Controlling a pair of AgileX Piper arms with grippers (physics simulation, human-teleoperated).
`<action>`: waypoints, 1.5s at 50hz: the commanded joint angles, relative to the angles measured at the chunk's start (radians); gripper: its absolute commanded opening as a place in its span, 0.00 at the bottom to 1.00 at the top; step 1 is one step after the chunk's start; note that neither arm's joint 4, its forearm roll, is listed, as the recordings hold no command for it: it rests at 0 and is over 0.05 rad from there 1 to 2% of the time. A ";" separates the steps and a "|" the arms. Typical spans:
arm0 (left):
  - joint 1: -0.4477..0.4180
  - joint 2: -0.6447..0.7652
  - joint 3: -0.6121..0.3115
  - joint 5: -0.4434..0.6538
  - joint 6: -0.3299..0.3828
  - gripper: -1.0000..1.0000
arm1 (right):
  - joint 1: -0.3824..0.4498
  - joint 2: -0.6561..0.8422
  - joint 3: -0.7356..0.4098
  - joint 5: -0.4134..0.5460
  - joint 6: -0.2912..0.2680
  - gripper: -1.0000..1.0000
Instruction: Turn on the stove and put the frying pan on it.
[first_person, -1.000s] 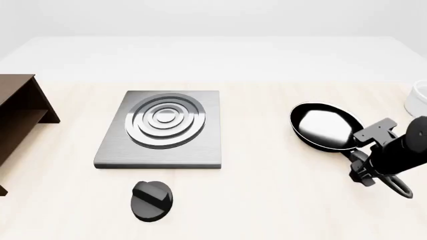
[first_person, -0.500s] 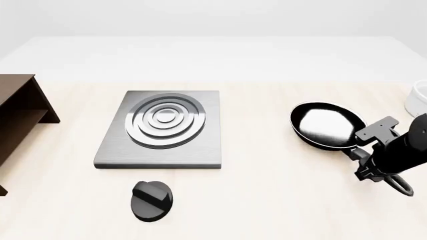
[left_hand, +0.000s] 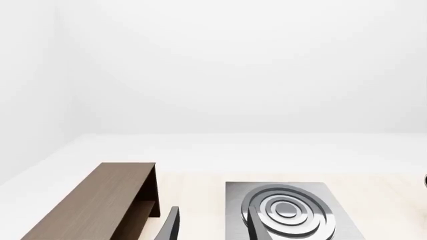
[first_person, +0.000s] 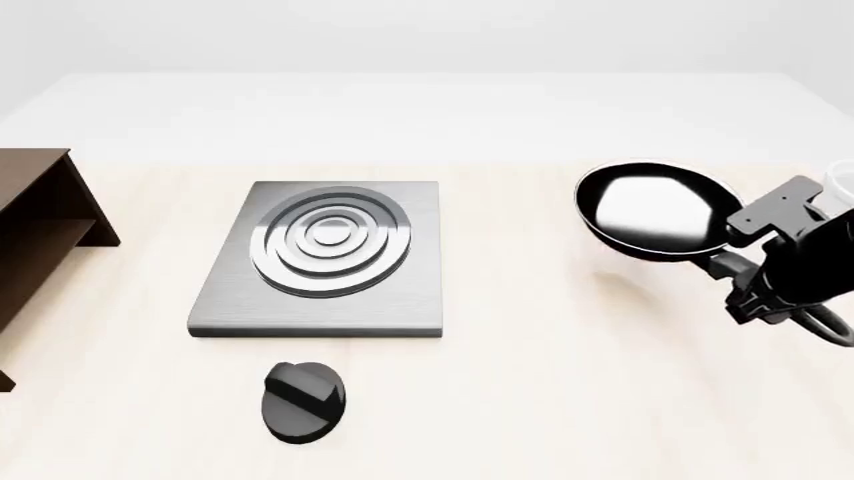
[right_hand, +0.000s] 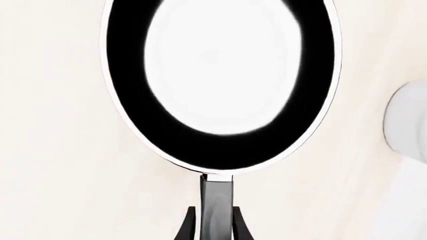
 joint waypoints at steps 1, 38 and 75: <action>0.000 0.000 0.000 0.000 -0.002 1.00 | 0.024 -0.075 -0.078 0.096 -0.008 0.00; 0.001 0.000 0.000 -0.002 -0.001 1.00 | 0.264 -0.027 -0.254 0.206 0.007 0.00; -0.005 0.000 0.001 0.006 0.002 1.00 | 0.561 0.159 -0.483 0.229 0.040 0.00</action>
